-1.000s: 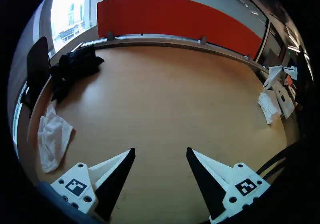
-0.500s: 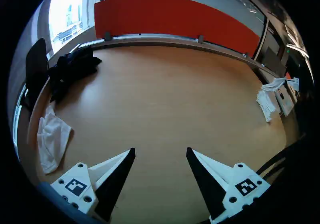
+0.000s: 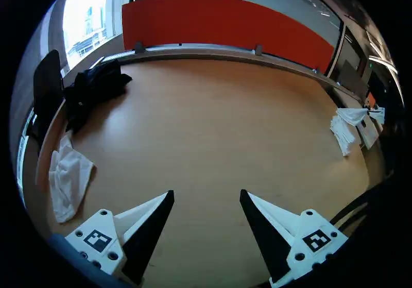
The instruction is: Fold towel
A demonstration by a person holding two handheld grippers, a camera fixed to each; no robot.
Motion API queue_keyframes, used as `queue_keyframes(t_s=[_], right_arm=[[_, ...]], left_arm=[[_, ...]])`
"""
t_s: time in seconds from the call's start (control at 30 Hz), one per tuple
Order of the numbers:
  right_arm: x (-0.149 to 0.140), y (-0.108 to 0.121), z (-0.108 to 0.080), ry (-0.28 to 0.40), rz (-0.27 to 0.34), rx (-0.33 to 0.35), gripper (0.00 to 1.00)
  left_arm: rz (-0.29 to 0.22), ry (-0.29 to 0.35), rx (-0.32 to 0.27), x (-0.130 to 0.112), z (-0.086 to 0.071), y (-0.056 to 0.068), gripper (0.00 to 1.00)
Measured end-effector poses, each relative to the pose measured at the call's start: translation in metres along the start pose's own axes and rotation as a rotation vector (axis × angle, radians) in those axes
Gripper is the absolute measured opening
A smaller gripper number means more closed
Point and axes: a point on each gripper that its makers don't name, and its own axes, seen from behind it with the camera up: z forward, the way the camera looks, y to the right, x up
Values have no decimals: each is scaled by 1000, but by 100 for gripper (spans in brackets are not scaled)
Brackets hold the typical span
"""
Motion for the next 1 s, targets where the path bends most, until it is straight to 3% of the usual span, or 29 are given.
queue_keyframes(t_s=[0.47,1.0], right_arm=[[-54,1,6,-108,66,-6,4],[-84,3,14,-190,76,-15,4]], left_arm=[[-2,-3,4,-5,-2,-2,95],[0,-8,8,-9,-5,-4,95]])
